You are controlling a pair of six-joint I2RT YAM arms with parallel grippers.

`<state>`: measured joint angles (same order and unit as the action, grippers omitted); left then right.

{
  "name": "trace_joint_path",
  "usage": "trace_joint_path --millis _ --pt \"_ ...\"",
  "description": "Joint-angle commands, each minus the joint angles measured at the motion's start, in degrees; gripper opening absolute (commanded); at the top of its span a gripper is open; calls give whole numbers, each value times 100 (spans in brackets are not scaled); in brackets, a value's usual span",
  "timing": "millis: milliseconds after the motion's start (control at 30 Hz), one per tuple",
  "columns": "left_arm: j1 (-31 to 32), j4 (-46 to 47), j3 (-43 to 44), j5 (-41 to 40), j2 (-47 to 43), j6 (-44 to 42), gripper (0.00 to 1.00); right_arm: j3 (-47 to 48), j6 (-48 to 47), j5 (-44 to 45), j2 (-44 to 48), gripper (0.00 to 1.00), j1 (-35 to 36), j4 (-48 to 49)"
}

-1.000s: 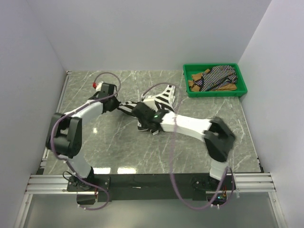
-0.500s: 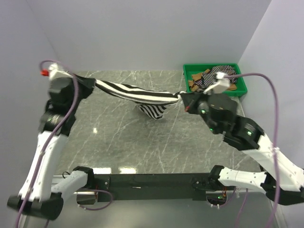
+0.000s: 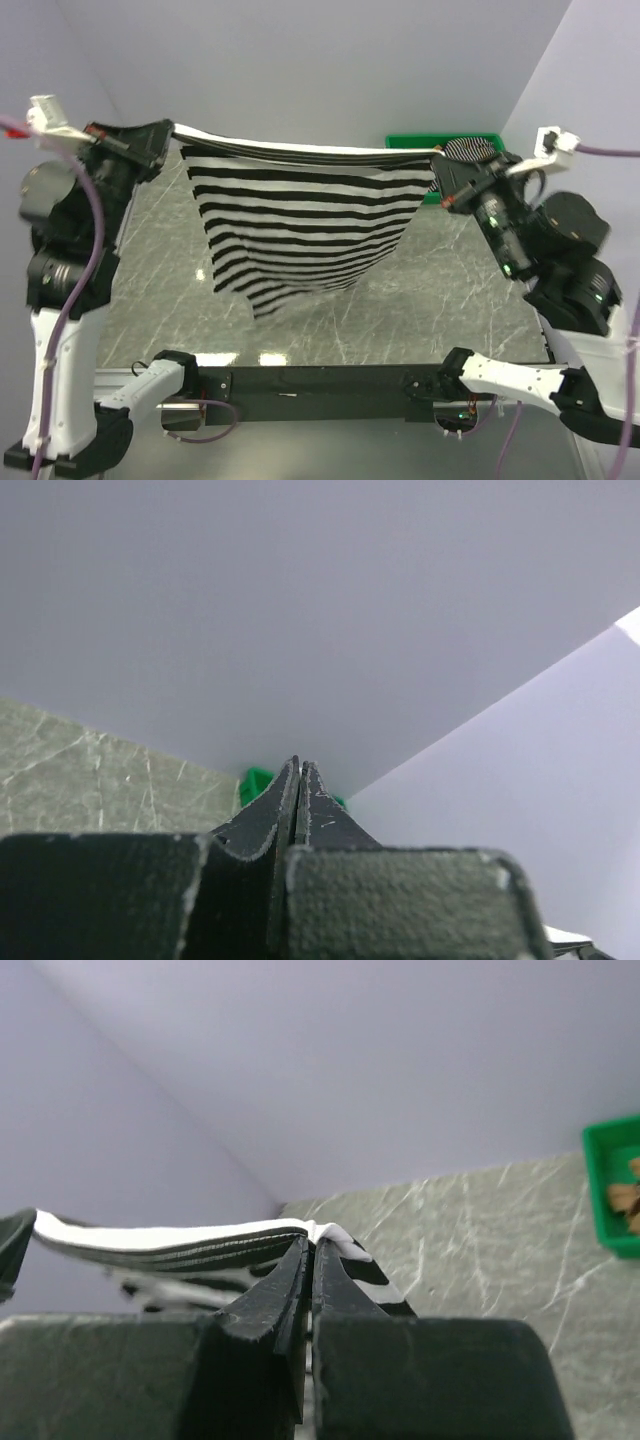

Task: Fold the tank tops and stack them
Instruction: Flatten the tank top out

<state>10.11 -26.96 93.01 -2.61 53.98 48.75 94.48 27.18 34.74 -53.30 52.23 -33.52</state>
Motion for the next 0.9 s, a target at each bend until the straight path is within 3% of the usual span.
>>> trace_joint_path --millis 0,33,167,300,433,533,600,867 --pt "-18 444 -81 129 534 -120 0 115 -249 -578 -741 0 -658 442" --pt "-18 533 -81 112 631 -155 0 71 -31 -1627 -857 0 -1436 547" --pt "-27 1279 102 94 1404 -296 0 535 191 -3050 -1796 0 -2567 1092" --pt "-167 1598 1199 453 2536 -428 0 1913 341 -4044 -3410 0 -3078 1260" --pt "-351 1431 3024 885 3652 -533 0 4448 341 -4458 -4749 0 -3210 795" --pt "-483 1027 3749 1034 3953 -612 0 4975 454 -4590 -5068 0 -3289 644" --pt "-553 886 3725 1070 3858 -621 0 4495 507 -4634 -4710 0 -3315 951" --pt "-677 815 -332 622 1987 -367 0 -407 674 -4705 -2960 0 -3315 1901"
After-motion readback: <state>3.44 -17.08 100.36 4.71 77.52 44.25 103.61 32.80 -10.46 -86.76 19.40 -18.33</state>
